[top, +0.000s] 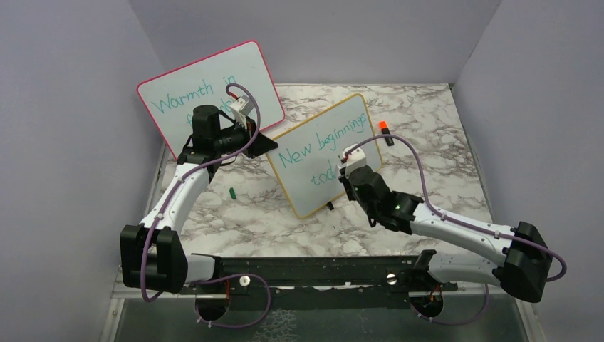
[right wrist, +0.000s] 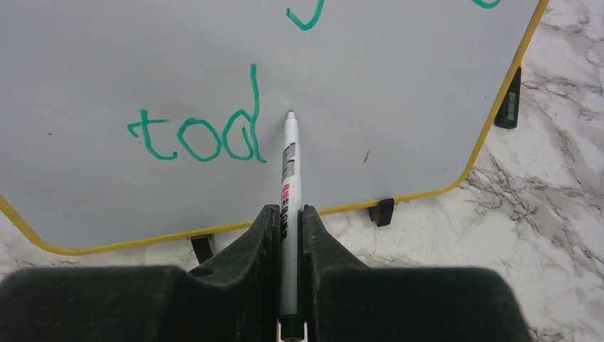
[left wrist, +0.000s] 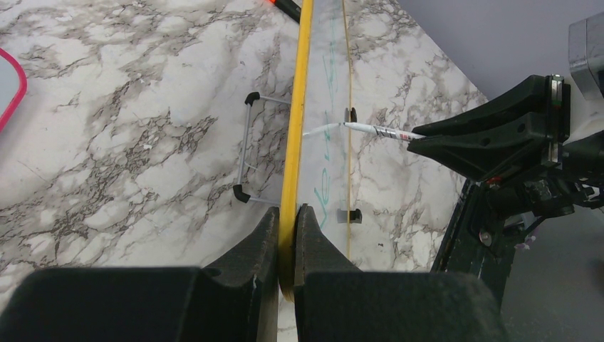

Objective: Write a sentence on the whiteboard

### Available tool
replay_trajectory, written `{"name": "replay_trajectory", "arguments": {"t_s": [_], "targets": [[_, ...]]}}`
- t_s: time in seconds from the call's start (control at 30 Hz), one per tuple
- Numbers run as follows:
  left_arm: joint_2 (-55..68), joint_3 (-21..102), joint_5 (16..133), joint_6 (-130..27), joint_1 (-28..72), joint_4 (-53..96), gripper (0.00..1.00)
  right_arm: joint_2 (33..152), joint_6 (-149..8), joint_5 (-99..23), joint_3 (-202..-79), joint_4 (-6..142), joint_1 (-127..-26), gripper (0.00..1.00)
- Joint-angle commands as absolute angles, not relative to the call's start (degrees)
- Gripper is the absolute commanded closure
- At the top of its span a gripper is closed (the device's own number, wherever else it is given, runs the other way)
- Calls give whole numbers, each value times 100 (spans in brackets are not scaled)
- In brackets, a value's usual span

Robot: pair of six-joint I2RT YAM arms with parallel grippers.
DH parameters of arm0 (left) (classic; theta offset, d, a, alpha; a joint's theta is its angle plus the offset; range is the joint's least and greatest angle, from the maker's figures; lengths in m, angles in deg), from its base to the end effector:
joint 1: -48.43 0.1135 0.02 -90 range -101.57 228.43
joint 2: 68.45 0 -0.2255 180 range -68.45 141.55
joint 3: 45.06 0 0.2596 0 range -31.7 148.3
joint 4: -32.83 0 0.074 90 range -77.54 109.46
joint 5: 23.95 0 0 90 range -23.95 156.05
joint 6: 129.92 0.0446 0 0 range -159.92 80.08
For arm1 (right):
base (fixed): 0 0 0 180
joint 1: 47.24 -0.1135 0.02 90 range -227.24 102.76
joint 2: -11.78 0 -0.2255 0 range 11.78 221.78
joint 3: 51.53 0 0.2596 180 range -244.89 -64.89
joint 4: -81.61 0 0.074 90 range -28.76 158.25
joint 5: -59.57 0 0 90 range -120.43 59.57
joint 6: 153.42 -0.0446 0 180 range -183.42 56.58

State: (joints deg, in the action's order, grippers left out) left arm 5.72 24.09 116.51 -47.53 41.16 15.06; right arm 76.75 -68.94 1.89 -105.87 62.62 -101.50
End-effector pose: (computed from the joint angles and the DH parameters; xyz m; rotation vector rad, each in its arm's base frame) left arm 0.3046 -0.0735 0.2681 0.5777 1.8642 -1.0305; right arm 0.1811 0.2108 0.2147 -0.5116 1.9361 0.0764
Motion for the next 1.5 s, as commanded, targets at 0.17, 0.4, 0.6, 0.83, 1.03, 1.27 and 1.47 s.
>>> {"name": "replay_trajectory", "arguments": {"t_s": [0.17, 0.4, 0.6, 0.83, 1.03, 1.27, 1.47], "targets": [[714, 2297, 10965, -4328, 4127, 1261, 100, 7842, -6845, 66, -10522, 6486, -10112, 100], [724, 2304, 10967, -4323, 4124, 1253, 100, 7768, -6775, 106, -10511, 6668, -10112, 100], [723, 2306, 10960, -4318, 4131, 1252, 100, 7650, -6694, -141, -10469, 6774, -10110, 100], [719, 2306, 10947, -4322, 4127, 1243, 100, 7720, -6704, -372, -10535, 6586, -10112, 100], [723, 2315, 10947, -4318, 4129, 1243, 100, 7676, -6868, -560, -10522, 6234, -10112, 100], [724, 2315, 10956, -4321, 4125, 1243, 100, 7610, -7030, -616, -10417, 5915, -10112, 100], [731, 2307, 10948, -4315, 4126, 1243, 100, 7636, -7063, -433, -10376, 5782, -10112, 100]]}}
